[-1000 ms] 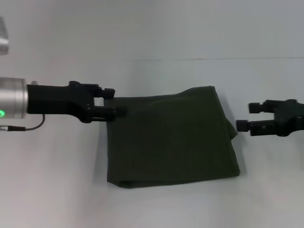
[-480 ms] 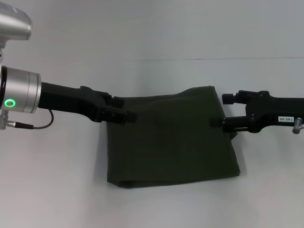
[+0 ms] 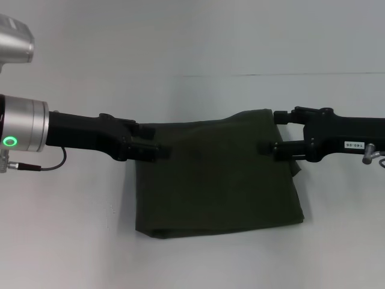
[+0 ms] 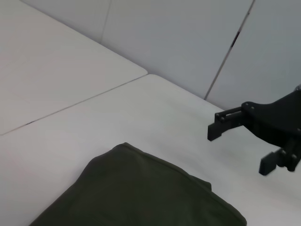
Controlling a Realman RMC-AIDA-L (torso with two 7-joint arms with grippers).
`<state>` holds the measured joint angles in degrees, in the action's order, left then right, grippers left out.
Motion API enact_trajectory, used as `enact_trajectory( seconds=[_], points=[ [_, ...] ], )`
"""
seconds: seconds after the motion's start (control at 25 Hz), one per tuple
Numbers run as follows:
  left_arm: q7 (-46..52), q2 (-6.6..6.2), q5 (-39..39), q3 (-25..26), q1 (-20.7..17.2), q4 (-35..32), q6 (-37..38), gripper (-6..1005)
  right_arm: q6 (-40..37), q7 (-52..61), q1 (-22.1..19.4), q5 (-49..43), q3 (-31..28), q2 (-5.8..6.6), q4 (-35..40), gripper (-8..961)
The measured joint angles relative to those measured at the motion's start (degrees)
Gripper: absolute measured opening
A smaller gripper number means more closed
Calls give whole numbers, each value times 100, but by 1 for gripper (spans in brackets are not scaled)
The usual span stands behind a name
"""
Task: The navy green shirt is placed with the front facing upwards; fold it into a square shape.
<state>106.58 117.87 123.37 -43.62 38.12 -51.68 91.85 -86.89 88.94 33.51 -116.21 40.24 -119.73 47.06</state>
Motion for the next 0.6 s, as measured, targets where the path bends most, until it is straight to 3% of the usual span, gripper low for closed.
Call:
enact_trajectory(
  seconds=[0.4,0.6],
  points=[
    [-41,23,-24,-31,-38,-91,-21,714,-30,100,20,-34,125,17,-92,941],
    [-149,117,-24,-60,-121,-258,7,712,5,58,30,-38,134,15,-92,942]
  ],
)
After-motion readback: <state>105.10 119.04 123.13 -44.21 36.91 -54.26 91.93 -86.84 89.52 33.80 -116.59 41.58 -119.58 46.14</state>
